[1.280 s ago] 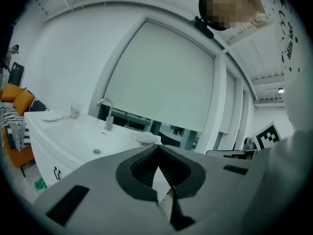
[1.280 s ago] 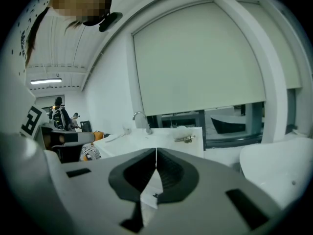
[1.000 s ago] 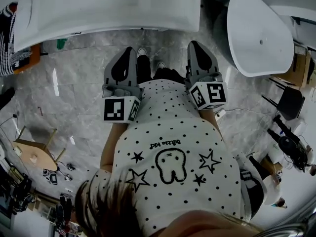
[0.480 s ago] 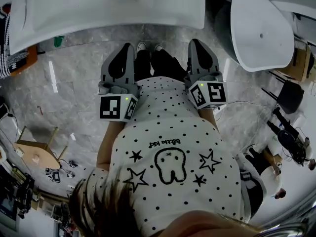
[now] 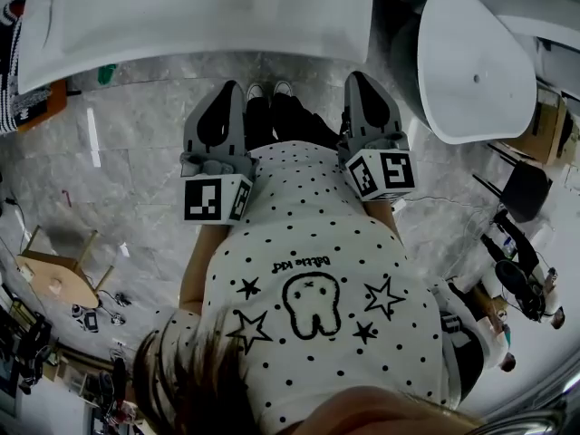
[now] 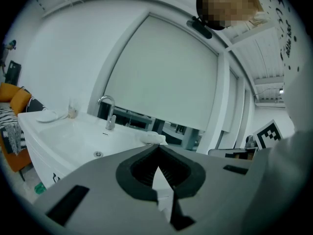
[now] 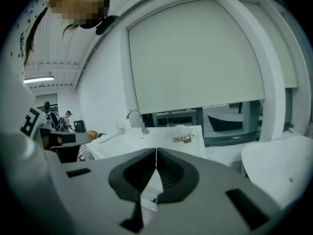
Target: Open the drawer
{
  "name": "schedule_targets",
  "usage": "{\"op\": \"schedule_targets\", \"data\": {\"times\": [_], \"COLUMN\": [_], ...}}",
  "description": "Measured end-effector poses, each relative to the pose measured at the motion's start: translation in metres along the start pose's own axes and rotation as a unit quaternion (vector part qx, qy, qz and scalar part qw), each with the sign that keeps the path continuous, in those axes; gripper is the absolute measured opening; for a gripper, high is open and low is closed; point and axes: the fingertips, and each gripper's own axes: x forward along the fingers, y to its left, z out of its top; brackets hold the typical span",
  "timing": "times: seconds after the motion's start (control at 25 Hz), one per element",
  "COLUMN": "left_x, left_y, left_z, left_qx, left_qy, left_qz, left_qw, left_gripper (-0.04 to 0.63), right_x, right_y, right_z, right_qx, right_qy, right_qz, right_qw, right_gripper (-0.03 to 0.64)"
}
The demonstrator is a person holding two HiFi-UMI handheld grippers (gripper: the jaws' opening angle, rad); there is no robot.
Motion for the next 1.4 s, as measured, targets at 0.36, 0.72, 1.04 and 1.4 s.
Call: {"op": "schedule_targets", "data": {"times": [0.36, 0.72, 1.04, 1.4], "left_x": [-0.001, 0.002, 0.001, -0.001], "left_y": [0.000, -0.003, -0.002, 0.000], "left_z": [0.001, 0.002, 0.005, 0.006], "left_qx": [0.010, 0.020, 0.026, 0.022], "left_qy": [-0.006, -0.010, -0.019, -0.022], "left_qz": [0.006, 0.000, 0.003, 0.008], "left_qw": [0.9999, 0.9997, 0.9995, 0.9995], "left_gripper": [0.003, 0.003, 0.003, 0.003], "right_x": [0.004, 0.003, 0.005, 0.007], "right_y": [0.005, 0.005, 0.007, 0.012], "right_z": [0.003, 0.004, 0.006, 0.006], "right_qx": [-0.014, -0.021, -0.023, -0.026], "right_qy": [-0.005, -0.015, -0.019, -0.019], "right_qz": [0.010, 0.009, 0.015, 0.025], "right_qw": [1.000, 1.000, 0.999, 0.999], "right_gripper": [0.015, 0.015, 0.015, 0.015]}}
